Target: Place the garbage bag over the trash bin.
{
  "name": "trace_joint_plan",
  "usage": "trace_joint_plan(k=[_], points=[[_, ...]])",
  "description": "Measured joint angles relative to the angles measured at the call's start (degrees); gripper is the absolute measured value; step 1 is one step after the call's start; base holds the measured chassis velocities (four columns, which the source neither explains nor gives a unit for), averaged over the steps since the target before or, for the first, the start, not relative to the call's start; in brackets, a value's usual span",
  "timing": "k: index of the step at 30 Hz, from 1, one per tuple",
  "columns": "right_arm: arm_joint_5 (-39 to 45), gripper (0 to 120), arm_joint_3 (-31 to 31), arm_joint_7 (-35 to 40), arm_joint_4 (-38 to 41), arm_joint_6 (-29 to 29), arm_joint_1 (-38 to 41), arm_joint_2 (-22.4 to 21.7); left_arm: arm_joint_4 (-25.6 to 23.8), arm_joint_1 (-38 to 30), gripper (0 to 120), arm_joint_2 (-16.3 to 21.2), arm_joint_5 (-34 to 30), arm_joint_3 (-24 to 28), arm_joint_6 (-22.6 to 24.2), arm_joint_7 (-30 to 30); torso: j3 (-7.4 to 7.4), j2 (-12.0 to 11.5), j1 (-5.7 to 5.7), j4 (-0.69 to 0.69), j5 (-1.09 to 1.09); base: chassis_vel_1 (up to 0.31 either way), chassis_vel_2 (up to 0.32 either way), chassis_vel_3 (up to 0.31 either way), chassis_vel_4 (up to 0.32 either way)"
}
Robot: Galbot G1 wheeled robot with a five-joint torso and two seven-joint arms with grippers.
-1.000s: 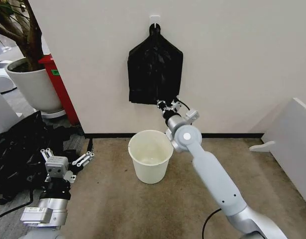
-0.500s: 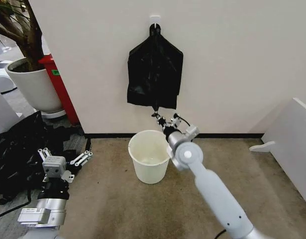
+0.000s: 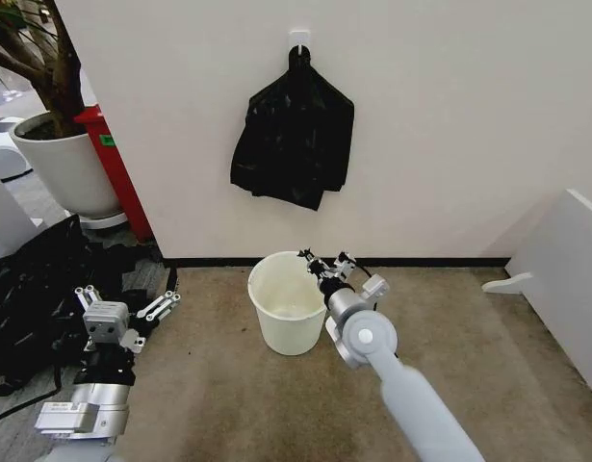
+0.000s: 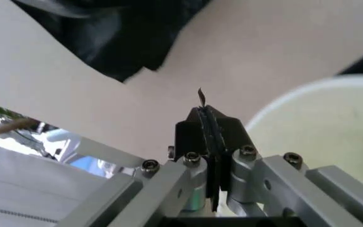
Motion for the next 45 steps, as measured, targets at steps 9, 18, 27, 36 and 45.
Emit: trace_joint_plan(k=[9,18,27,36,45], points=[[5.58,21,3.33,2.51,-1.87,-0.58,6.87,3.96,-0.13,0.51,100,0.24,0.12,-0.11,-0.11,0.04,0.01,0.0,0.0,0.01,0.0,0.0,0.0,0.0,0.0],[9.24,51,7.56,5.58,-6.83,0.69,13.34,7.04,-0.32,0.93,100,0.26,0.45,-0.18,-0.17,0.08,0.01,0.0,0.0,0.0,-0.01,0.0,0.0,0.0,0.0],[6.9,84,8.0,4.08,-12.22,0.72,15.49,8.99,-0.34,1.07,100,0.23,0.97,0.13,-0.15,0.2,0.01,0.0,0.0,0.0,0.0,0.0,0.0,0.0,0.0],[4.22,100,9.27,0.73,-18.59,0.65,17.73,11.66,-0.65,1.75,100,-0.01,1.38,-0.06,-0.23,0.23,0.0,0.0,0.0,0.01,0.0,0.0,0.0,0.0,0.0],[3.05,78,11.23,-3.7,-22.39,0.35,18.94,12.82,-1.11,2.29,100,-0.18,1.94,-0.11,-0.31,0.32,0.0,0.0,0.0,0.0,0.0,0.0,0.0,0.0,0.0]])
